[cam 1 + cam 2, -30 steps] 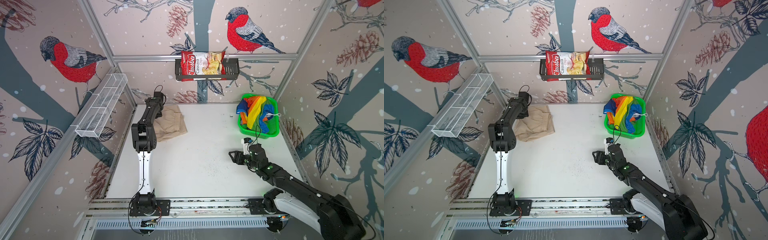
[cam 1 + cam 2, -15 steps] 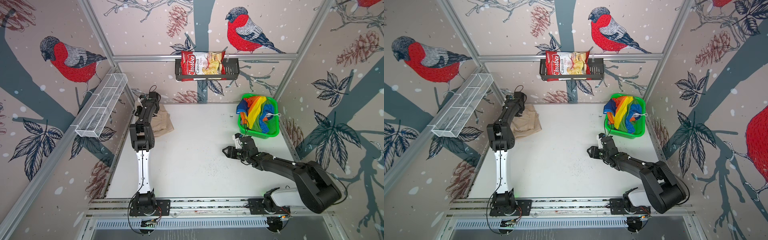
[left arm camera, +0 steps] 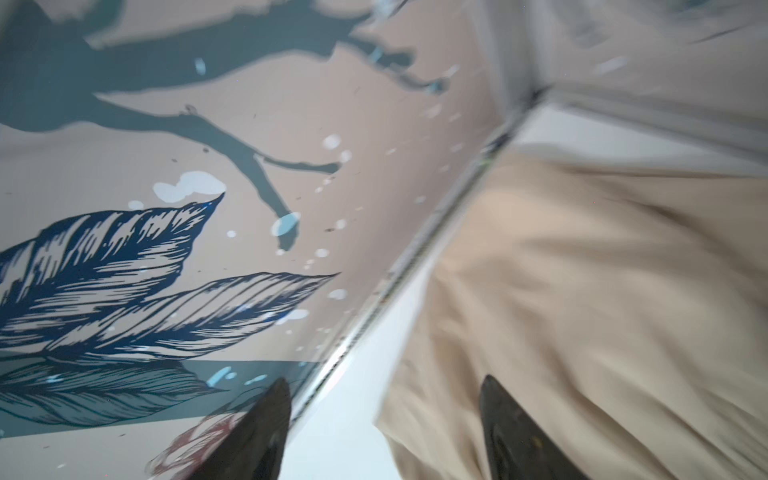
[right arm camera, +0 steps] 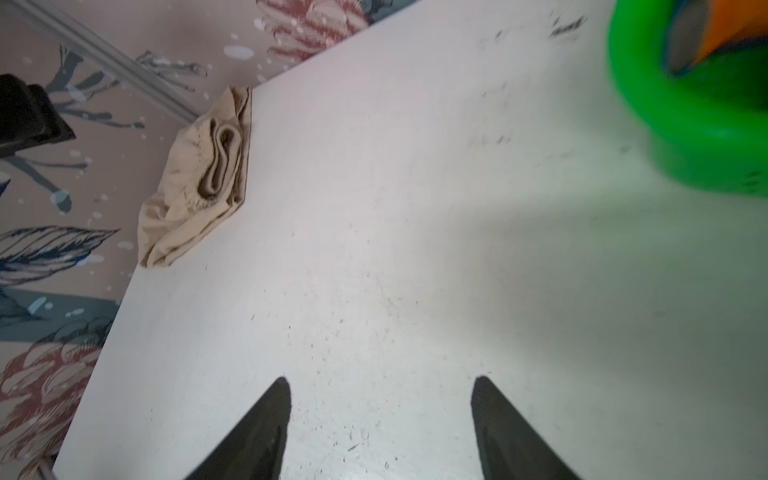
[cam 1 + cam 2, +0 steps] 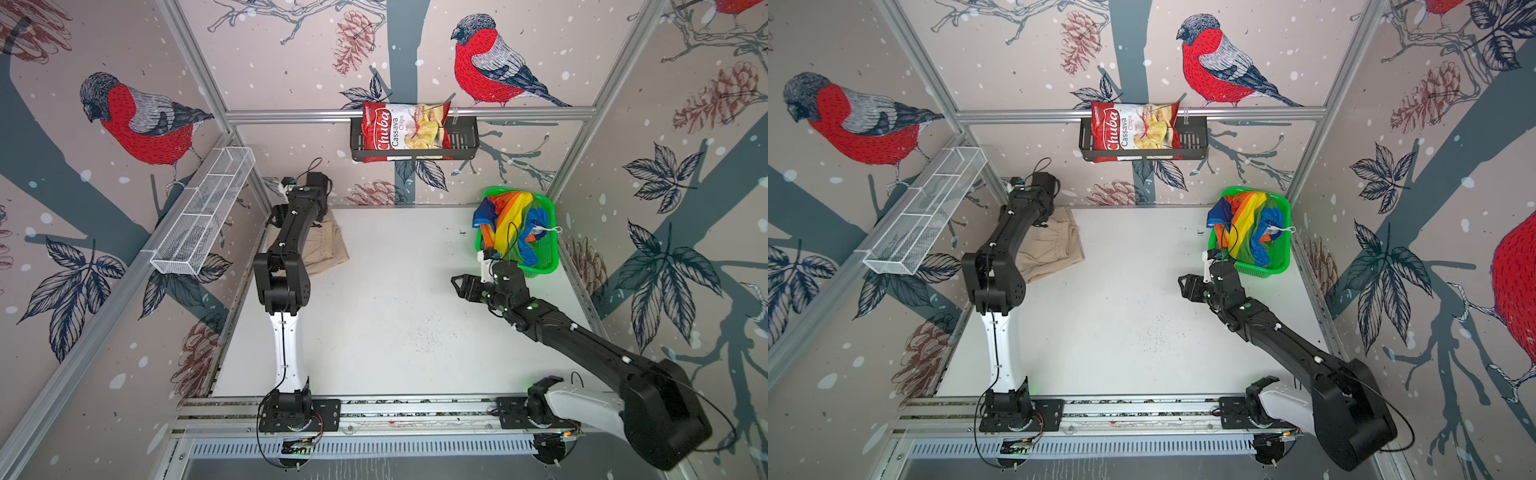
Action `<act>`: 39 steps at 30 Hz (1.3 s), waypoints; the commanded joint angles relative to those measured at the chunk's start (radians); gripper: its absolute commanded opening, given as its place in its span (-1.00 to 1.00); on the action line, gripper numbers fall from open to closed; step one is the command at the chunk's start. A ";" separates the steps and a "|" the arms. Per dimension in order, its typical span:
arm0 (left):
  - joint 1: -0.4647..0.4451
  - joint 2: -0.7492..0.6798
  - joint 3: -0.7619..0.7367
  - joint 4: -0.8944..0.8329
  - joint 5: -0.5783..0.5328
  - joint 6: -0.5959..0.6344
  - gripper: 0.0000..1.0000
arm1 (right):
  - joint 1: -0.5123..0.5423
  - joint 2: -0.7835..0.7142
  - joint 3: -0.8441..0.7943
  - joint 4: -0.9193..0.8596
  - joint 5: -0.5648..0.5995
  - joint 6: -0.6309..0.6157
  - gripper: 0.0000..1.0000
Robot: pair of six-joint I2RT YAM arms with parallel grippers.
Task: Fold and stack the shorts
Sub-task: 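Slide the beige shorts farther away with the left gripper while the right arm withdraws, then reach into the green basket and grasp the rainbow shorts with the right gripper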
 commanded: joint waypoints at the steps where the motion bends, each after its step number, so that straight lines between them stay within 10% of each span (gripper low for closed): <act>1: -0.114 -0.092 -0.092 0.028 0.137 -0.043 0.41 | -0.018 -0.066 0.052 -0.122 0.186 -0.024 0.50; 6: -0.240 -0.334 -0.335 0.163 0.438 -0.027 0.39 | -0.049 -0.176 0.116 -0.152 0.342 -0.061 0.99; 12: -0.254 -0.668 -0.661 0.415 0.778 0.024 0.40 | -0.108 -0.186 0.187 -0.177 0.581 -0.083 0.99; 27: -0.131 -1.008 -0.967 0.718 0.886 -0.008 0.32 | -0.443 0.254 0.405 -0.260 0.371 -0.102 0.99; 39: -0.113 -0.992 -0.979 0.716 0.836 -0.016 0.36 | -0.549 0.617 0.553 -0.220 0.158 -0.124 0.85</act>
